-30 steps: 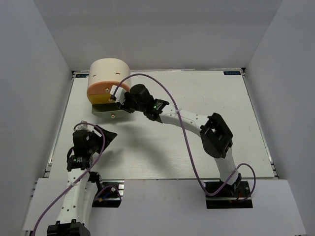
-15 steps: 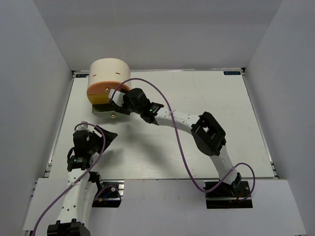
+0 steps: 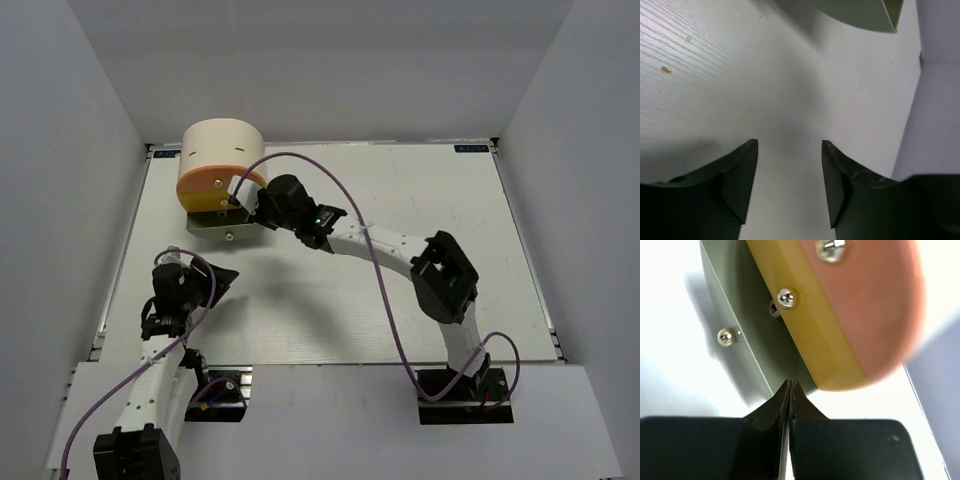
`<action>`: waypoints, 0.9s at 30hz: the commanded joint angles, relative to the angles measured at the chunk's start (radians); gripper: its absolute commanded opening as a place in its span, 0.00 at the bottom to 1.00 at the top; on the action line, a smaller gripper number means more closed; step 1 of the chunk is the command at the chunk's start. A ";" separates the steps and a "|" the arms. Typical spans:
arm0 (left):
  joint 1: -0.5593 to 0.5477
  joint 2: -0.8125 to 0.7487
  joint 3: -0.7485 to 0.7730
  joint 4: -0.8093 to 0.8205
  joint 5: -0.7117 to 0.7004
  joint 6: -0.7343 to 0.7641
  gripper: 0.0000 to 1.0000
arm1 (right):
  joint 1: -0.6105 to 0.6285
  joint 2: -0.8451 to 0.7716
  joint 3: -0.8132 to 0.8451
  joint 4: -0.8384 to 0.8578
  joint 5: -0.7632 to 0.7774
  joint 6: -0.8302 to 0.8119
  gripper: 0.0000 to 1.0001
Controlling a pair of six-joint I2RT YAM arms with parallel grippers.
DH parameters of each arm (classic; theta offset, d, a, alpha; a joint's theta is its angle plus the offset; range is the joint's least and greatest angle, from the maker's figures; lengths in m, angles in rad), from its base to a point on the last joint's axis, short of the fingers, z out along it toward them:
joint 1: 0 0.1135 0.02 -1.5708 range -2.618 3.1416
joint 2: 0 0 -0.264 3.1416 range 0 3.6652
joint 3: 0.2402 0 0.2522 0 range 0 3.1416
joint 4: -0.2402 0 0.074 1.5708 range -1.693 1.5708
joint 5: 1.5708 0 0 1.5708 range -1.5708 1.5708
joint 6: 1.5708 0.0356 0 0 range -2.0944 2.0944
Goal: Sort the stationery into containers
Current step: Place the stapler in the drawer, then close the drawer in the storage box.
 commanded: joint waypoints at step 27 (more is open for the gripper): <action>-0.008 0.839 0.229 0.817 -0.085 -0.107 0.73 | -0.385 -0.610 -0.629 -0.139 -0.048 0.190 0.49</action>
